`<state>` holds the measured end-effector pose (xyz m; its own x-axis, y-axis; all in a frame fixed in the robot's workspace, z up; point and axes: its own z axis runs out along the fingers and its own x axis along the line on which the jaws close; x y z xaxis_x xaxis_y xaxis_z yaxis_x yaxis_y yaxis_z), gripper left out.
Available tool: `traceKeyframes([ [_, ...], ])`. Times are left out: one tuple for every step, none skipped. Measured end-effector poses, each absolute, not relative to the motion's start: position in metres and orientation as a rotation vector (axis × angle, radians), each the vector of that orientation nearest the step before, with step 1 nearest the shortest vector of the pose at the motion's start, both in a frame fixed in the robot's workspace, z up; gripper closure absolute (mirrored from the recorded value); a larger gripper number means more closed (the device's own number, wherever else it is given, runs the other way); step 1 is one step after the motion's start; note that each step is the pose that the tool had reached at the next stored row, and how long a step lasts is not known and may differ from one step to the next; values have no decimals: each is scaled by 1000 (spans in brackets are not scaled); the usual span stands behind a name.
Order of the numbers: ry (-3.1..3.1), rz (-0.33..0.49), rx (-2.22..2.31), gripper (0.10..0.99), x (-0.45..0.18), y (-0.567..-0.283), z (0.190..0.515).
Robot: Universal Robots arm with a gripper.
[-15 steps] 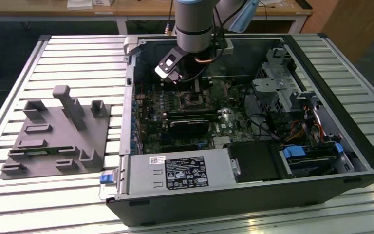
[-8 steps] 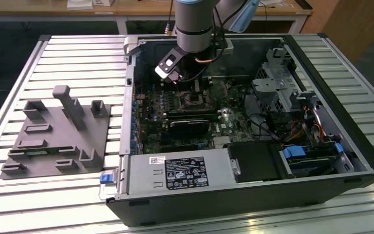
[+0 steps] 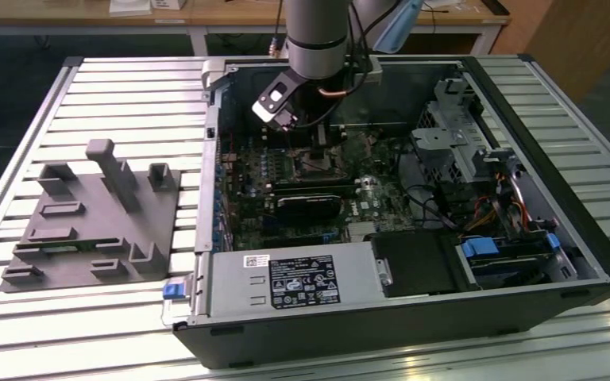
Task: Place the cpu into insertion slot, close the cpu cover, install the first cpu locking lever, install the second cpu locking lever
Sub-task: 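Place the cpu into insertion slot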
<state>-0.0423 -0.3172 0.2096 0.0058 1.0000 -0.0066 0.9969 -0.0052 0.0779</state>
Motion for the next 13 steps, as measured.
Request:
traceKeyframes([
  [2172,77,2184,980,-42,-317,212],
  [2172,78,2184,980,-42,-317,214],
  [2172,78,2184,980,-42,-317,216],
  [2172,78,2184,980,-42,-317,218],
  [2172,78,2184,980,-42,-317,220],
  [2172,79,2184,980,-42,-317,222],
  [2172,79,2183,980,-42,-317,224],
  [2171,79,2183,980,-42,-317,226],
  [2171,80,2183,980,-42,-317,229],
  [2171,80,2183,980,-42,-317,231],
  [2171,80,2183,980,-42,-317,233],
  [2171,81,2183,980,-42,-317,234],
  [2171,81,2183,980,-42,-317,235],
])
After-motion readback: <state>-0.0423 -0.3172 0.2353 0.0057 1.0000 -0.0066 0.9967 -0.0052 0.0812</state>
